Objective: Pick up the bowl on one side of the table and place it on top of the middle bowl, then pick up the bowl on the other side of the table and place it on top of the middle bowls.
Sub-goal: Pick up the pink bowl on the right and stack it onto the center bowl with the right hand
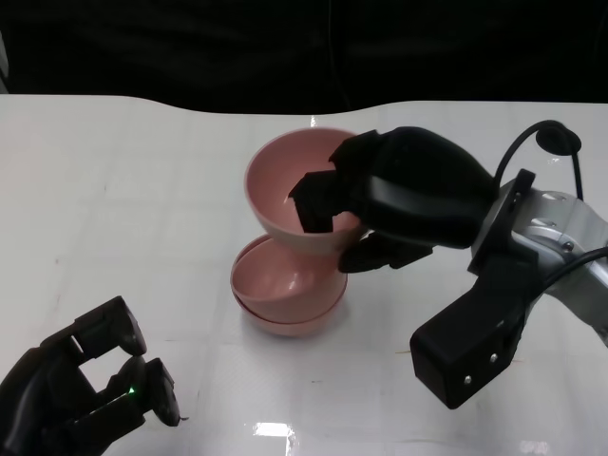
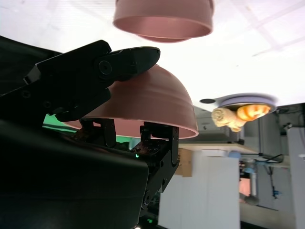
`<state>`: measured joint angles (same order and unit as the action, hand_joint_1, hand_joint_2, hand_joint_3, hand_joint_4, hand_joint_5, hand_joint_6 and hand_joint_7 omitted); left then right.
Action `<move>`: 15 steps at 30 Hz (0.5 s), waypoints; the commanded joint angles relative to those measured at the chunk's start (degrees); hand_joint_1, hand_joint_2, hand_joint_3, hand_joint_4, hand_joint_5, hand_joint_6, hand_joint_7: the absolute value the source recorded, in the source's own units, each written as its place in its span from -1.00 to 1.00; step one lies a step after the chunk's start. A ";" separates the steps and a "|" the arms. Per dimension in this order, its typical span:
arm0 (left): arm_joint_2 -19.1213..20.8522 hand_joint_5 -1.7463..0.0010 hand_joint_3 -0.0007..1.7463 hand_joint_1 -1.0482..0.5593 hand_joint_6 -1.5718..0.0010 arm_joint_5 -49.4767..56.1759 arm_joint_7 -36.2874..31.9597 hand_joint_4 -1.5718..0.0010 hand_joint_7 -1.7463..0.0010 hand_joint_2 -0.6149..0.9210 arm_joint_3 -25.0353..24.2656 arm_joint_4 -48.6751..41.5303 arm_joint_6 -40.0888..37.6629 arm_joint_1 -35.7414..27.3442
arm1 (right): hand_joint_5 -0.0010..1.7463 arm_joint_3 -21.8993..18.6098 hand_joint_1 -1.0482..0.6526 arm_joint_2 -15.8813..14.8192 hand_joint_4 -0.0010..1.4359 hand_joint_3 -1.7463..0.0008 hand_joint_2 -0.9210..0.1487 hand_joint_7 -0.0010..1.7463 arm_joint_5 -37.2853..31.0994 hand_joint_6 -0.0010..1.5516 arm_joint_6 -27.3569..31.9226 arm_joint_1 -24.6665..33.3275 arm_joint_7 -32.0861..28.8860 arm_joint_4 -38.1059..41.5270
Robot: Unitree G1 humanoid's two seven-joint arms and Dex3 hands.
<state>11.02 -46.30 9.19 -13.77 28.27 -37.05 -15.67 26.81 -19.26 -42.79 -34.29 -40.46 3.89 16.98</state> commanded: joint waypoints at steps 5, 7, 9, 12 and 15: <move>0.37 -1.00 0.50 0.41 0.02 0.14 0.01 -0.14 -1.00 0.85 -0.23 0.33 -0.04 -0.06 | 1.00 0.92 -0.05 0.58 0.25 0.39 -0.64 0.53 -1.71 0.02 0.25 -0.14 0.41 -1.78; 0.38 -1.00 0.50 0.41 0.02 0.14 0.04 -0.14 -1.00 0.84 -0.23 0.33 -0.02 -0.07 | 1.00 0.91 -0.06 0.61 0.25 0.38 -0.63 0.49 -1.79 0.04 0.29 -0.11 0.40 -1.82; 0.38 -1.00 0.50 0.41 0.02 0.14 0.04 -0.14 -1.00 0.84 -0.23 0.33 -0.02 -0.07 | 1.00 0.92 -0.06 0.61 0.25 0.37 -0.62 0.48 -1.81 0.04 0.31 -0.10 0.39 -1.84; 0.38 -1.00 0.50 0.41 0.02 0.14 0.04 -0.14 -1.00 0.84 -0.23 0.33 -0.02 -0.07 | 1.00 0.94 -0.06 0.60 0.25 0.36 -0.61 0.48 -1.80 0.05 0.34 -0.10 0.39 -1.86; 0.38 -1.00 0.50 0.41 0.02 0.14 0.04 -0.14 -1.00 0.84 -0.23 0.33 -0.02 -0.07 | 1.00 0.95 -0.06 0.60 0.25 0.35 -0.61 0.47 -1.80 0.05 0.35 -0.10 0.39 -1.86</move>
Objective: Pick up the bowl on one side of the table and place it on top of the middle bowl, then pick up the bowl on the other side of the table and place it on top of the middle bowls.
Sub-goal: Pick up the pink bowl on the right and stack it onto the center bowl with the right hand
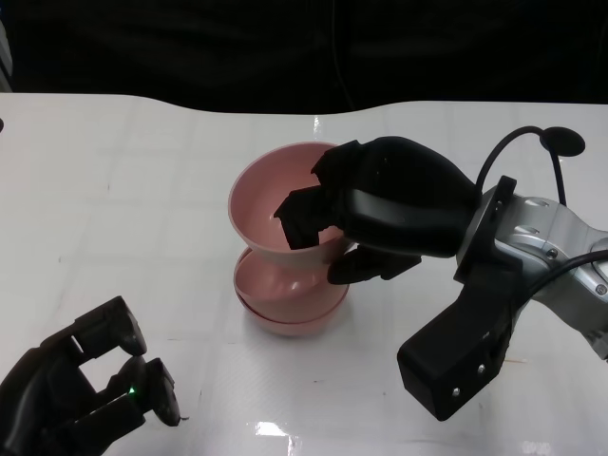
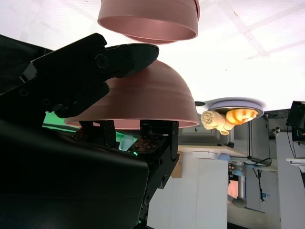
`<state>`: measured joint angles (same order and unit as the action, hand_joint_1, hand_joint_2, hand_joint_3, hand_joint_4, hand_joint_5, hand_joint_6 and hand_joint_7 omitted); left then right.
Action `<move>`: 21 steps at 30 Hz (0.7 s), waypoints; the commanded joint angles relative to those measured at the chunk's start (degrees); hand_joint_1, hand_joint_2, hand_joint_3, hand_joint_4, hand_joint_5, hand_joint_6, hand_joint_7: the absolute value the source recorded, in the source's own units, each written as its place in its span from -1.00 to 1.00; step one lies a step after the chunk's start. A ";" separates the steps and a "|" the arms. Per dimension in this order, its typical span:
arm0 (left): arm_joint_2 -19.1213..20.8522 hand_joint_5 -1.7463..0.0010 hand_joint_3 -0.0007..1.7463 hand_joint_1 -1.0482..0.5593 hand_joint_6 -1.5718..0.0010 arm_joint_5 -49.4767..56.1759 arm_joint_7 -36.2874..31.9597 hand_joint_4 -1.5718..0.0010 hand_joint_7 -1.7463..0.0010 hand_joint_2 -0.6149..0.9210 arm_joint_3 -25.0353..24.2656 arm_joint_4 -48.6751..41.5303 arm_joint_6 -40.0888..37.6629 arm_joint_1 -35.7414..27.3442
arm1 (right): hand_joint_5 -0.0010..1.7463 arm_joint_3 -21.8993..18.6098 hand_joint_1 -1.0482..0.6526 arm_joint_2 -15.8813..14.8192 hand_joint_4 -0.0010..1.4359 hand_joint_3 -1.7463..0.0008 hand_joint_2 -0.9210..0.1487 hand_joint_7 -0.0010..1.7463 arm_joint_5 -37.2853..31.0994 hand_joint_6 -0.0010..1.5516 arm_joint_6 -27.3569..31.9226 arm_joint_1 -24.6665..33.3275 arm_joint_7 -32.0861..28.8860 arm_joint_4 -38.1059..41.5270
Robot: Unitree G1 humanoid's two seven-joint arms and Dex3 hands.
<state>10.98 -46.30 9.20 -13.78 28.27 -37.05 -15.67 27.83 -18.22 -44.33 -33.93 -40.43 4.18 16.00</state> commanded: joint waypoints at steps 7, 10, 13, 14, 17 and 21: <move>0.21 -1.00 0.51 0.40 0.03 0.57 -0.48 -0.13 -1.00 0.82 0.16 1.23 0.04 -0.63 | 1.00 1.59 -0.08 0.14 0.21 0.53 -0.75 0.27 0.07 0.06 -0.31 0.60 1.36 -0.75; 0.22 -1.00 0.50 0.40 0.03 0.64 -0.49 -0.13 -1.00 0.82 0.17 1.25 0.04 -0.65 | 1.00 1.61 -0.08 0.15 0.21 0.56 -0.78 0.21 0.03 0.08 -0.23 0.62 1.47 -0.77; 0.19 -1.00 0.50 0.40 0.03 0.68 -0.46 -0.12 -1.00 0.82 0.17 1.25 0.04 -0.65 | 1.00 1.61 -0.08 0.15 0.21 0.58 -0.79 0.19 0.04 0.09 -0.21 0.63 1.50 -0.79; 0.19 -1.00 0.50 0.40 0.03 0.68 -0.46 -0.12 -1.00 0.82 0.17 1.25 0.04 -0.65 | 1.00 1.60 -0.08 0.16 0.21 0.58 -0.80 0.19 0.04 0.09 -0.21 0.63 1.51 -0.79; 0.18 -1.00 0.50 0.40 0.03 0.70 -0.45 -0.12 -1.00 0.82 0.17 1.26 0.05 -0.66 | 1.00 1.59 -0.08 0.16 0.21 0.58 -0.80 0.19 0.04 0.09 -0.21 0.64 1.52 -0.80; -0.03 -1.00 0.51 0.41 0.03 0.77 -0.08 -0.12 -1.00 0.81 0.19 1.02 0.26 -0.72 | 1.00 2.28 -0.09 0.58 0.18 0.63 -0.85 0.13 -0.28 0.11 -0.13 0.43 1.56 1.02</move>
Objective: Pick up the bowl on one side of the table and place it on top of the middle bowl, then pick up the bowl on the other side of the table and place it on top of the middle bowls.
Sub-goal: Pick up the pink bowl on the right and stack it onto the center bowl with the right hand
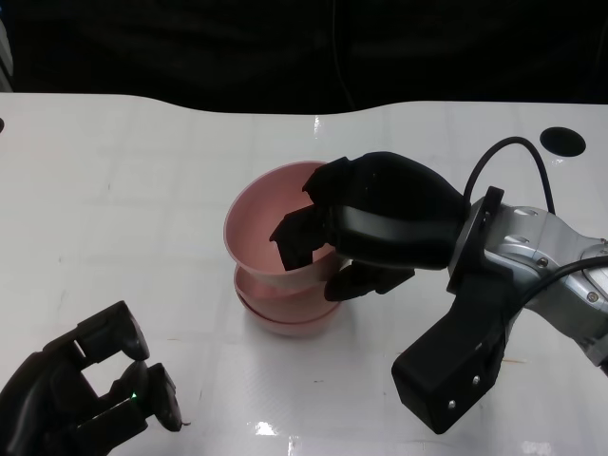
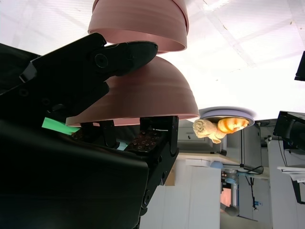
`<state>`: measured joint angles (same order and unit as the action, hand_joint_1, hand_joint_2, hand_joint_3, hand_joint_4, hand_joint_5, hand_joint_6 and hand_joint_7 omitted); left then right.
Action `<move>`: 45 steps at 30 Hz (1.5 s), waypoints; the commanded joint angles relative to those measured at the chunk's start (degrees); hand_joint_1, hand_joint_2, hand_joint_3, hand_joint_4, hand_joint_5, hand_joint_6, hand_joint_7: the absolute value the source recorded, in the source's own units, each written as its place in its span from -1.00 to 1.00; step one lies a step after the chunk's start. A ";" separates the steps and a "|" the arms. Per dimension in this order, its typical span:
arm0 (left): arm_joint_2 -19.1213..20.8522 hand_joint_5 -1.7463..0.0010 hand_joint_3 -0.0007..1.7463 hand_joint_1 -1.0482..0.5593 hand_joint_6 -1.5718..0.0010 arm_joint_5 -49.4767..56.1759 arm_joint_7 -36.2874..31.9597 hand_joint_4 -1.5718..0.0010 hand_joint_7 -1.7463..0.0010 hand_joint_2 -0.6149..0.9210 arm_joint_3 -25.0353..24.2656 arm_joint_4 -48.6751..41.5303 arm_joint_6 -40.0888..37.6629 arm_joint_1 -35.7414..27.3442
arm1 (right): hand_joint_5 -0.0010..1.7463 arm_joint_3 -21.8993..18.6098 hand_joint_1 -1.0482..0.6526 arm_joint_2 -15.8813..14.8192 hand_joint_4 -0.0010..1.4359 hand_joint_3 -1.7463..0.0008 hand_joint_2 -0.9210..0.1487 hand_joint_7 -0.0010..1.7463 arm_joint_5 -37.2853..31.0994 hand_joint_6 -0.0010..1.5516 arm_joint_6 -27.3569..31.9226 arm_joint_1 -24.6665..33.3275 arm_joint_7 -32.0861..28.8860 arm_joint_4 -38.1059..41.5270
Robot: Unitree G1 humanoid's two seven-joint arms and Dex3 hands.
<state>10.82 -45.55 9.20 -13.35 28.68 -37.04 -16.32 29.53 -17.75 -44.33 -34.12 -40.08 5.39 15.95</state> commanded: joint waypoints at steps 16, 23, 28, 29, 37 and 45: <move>-0.32 -1.00 0.57 0.41 0.02 -0.22 -0.63 -0.13 -1.00 0.78 -0.23 0.83 -0.10 -0.15 | 1.00 2.84 -0.08 1.80 0.19 0.77 -0.97 0.14 -3.39 0.08 -0.50 -1.00 -3.78 8.83; -0.31 -1.00 0.58 0.40 0.02 -0.25 -0.09 -0.14 -1.00 0.77 -0.21 0.37 0.17 -0.08 | 1.00 3.58 -0.07 2.49 0.17 0.80 -1.00 0.54 -4.58 -0.10 -1.20 -1.80 -6.33 11.93; -0.24 -1.00 0.57 0.40 0.02 0.11 -0.22 -0.13 -1.00 0.77 0.02 0.81 0.23 -0.37 | 1.00 4.31 -0.08 2.85 0.15 0.81 -1.00 0.29 -5.10 -0.03 -1.05 -2.70 -6.91 13.68; -0.28 -1.00 0.57 0.40 0.03 -0.06 0.02 -0.12 -1.00 0.76 -0.02 0.65 0.31 -0.37 | 1.00 4.39 -0.08 3.00 0.14 0.81 -1.00 0.28 -5.10 -0.01 -0.95 -2.83 -6.91 13.94; -0.79 -1.00 0.58 0.39 0.04 -0.16 -0.57 -0.11 -1.00 0.75 0.07 0.62 0.13 -0.26 | 1.00 4.87 -0.08 4.11 0.09 0.80 -1.00 0.19 -5.38 0.03 -1.35 -3.85 -8.36 16.35; -0.79 -1.00 0.59 0.39 0.04 0.46 -0.33 -0.10 -1.00 0.75 0.32 0.89 0.34 -0.32 | 0.98 5.82 -0.04 5.64 0.14 0.88 -1.00 0.35 -5.77 0.01 -2.59 -5.32 -11.58 20.38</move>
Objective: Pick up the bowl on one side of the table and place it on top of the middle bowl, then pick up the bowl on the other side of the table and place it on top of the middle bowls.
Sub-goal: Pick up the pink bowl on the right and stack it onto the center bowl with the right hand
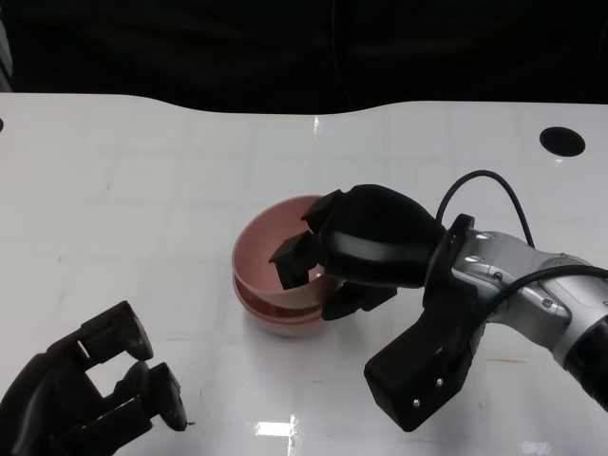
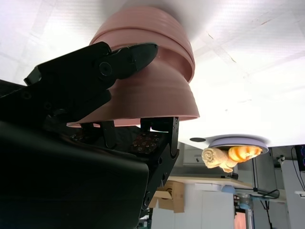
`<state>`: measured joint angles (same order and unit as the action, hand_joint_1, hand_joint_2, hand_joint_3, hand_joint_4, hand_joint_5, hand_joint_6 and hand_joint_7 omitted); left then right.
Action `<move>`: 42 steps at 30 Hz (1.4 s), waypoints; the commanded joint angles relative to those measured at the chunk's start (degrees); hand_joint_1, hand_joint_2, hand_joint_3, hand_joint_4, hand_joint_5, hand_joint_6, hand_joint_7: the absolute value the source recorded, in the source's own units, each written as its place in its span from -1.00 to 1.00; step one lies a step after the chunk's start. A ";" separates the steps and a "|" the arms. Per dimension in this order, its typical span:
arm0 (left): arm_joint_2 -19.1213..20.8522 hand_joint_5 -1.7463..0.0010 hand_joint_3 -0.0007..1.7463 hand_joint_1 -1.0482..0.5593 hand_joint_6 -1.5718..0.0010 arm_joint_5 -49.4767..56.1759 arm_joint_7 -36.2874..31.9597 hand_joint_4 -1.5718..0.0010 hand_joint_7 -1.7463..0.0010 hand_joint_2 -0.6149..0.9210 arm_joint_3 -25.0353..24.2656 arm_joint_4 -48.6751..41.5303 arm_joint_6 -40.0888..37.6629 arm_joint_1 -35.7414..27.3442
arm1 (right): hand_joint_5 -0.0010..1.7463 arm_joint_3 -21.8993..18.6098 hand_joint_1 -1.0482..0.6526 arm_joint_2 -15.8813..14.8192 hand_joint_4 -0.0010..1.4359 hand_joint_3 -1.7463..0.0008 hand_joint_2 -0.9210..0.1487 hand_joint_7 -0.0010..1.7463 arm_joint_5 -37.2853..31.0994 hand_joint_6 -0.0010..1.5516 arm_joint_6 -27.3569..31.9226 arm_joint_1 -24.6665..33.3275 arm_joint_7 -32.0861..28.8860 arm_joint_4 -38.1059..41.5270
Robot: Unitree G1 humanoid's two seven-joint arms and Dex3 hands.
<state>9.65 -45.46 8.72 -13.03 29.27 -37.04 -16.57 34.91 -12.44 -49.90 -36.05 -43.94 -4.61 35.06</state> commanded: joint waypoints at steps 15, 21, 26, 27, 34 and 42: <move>0.00 -1.00 0.57 0.39 0.05 0.20 -0.16 -0.08 -1.00 0.78 -0.02 0.67 0.20 -0.36 | 1.00 2.67 -0.09 1.35 0.18 0.88 -1.00 0.20 -2.81 0.07 0.17 -2.65 -5.89 5.19; 0.40 -1.00 0.56 0.38 0.07 0.04 0.94 -0.06 -1.00 0.77 -0.12 0.33 0.46 -0.43 | 0.86 3.14 -0.06 1.30 0.16 0.89 -1.00 0.08 -2.64 0.12 -0.44 -3.11 -7.44 7.25; 0.05 -1.00 0.55 0.38 0.07 0.41 -0.19 -0.05 -1.00 0.76 -0.01 1.03 0.11 -0.54 | 0.78 3.31 -0.07 1.37 0.16 0.87 -1.00 0.08 -2.58 0.08 -0.43 -3.17 -8.21 8.31; -0.02 -1.00 0.55 0.38 0.07 0.49 -0.16 -0.04 -1.00 0.76 0.03 0.99 0.25 -0.57 | 0.86 3.24 -0.08 1.44 0.15 0.90 -0.98 0.08 -2.45 0.10 -0.65 -3.05 -8.80 8.67; -0.37 -1.00 0.56 0.37 0.07 0.81 0.15 -0.04 -1.00 0.76 0.21 0.86 0.77 -0.77 | -0.45 3.51 -0.60 -0.42 -0.54 0.66 -1.00 -0.87 -1.12 -0.35 2.80 -1.49 1.56 4.81; -0.27 -1.00 0.57 0.38 0.07 1.13 -0.32 -0.05 -1.00 0.77 0.38 1.14 0.40 -0.73 | -1.00 5.73 -0.99 -1.06 -1.00 0.17 -1.00 -1.00 -5.27 -1.00 9.20 0.44 5.44 1.45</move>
<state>9.00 -44.81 8.74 -12.60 29.86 -36.81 -16.87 40.46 -12.62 -54.98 -27.32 -43.89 1.13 36.91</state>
